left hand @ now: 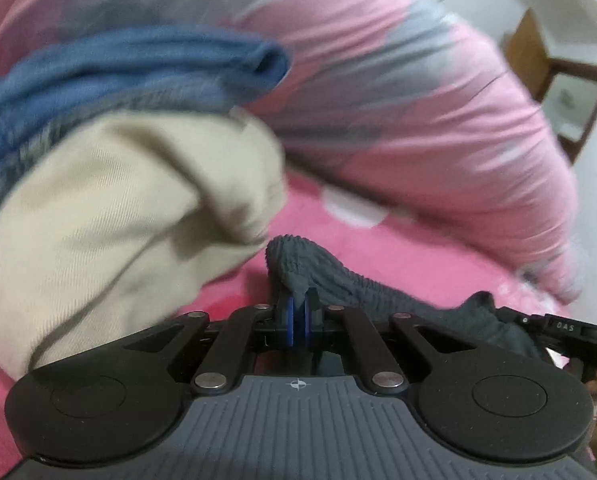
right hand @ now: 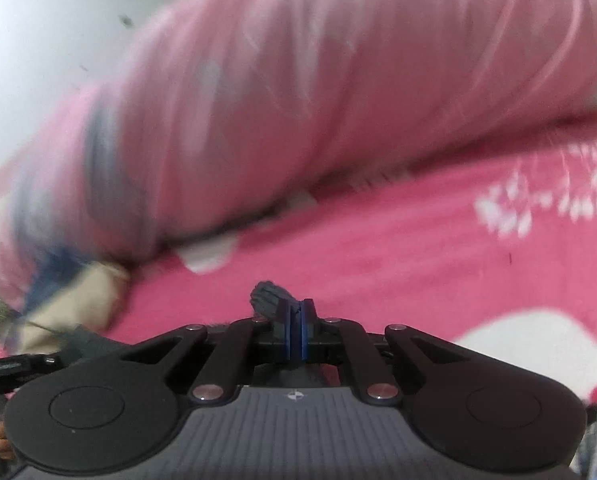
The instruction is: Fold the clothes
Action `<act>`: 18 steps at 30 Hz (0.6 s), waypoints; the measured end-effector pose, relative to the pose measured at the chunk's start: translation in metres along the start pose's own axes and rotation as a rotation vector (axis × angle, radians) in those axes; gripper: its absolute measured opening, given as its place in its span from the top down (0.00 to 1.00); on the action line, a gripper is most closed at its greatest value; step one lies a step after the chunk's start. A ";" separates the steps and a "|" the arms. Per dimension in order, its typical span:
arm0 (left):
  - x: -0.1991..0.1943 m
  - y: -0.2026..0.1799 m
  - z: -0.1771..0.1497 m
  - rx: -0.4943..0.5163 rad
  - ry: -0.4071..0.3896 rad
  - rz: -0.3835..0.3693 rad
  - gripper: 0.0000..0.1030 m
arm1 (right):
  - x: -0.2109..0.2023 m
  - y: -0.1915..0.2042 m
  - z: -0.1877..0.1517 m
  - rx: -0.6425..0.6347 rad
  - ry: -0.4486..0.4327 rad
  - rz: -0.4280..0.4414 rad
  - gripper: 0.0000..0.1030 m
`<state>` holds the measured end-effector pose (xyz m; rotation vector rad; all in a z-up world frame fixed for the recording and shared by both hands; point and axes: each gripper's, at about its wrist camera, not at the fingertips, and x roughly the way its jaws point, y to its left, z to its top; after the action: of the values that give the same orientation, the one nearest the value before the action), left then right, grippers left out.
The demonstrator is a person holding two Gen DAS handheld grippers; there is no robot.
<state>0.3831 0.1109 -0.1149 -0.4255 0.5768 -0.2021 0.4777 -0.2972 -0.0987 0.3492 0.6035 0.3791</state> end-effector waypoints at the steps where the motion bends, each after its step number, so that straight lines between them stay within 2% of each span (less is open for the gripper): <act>1: 0.003 0.000 -0.001 0.004 0.012 0.007 0.97 | 0.005 -0.002 -0.003 0.005 0.012 -0.008 0.95; 5: 0.001 -0.001 0.001 0.013 0.042 0.023 0.89 | 0.002 -0.014 -0.003 0.076 0.036 -0.007 0.84; 6: 0.000 -0.001 0.002 0.009 0.050 0.030 0.80 | -0.004 -0.015 -0.002 0.104 0.044 -0.005 0.82; 8: -0.011 0.001 0.007 -0.027 0.070 0.040 0.73 | -0.018 -0.017 0.002 0.153 0.054 -0.009 0.64; 9: -0.021 0.002 0.009 -0.046 0.069 0.038 0.72 | -0.028 -0.015 0.004 0.161 0.050 -0.023 0.60; 14: -0.082 0.000 0.025 -0.118 0.047 0.014 0.60 | -0.107 -0.009 0.011 0.164 0.033 -0.106 0.58; 15: -0.104 -0.002 0.027 -0.122 0.037 0.013 0.56 | -0.126 -0.007 0.010 0.161 0.031 -0.117 0.58; 18: -0.163 -0.005 0.027 -0.137 0.016 -0.009 0.53 | -0.193 0.012 -0.005 0.115 0.036 -0.114 0.58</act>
<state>0.2639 0.1645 -0.0128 -0.5594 0.6069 -0.1758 0.3253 -0.3712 -0.0045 0.4172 0.6789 0.2424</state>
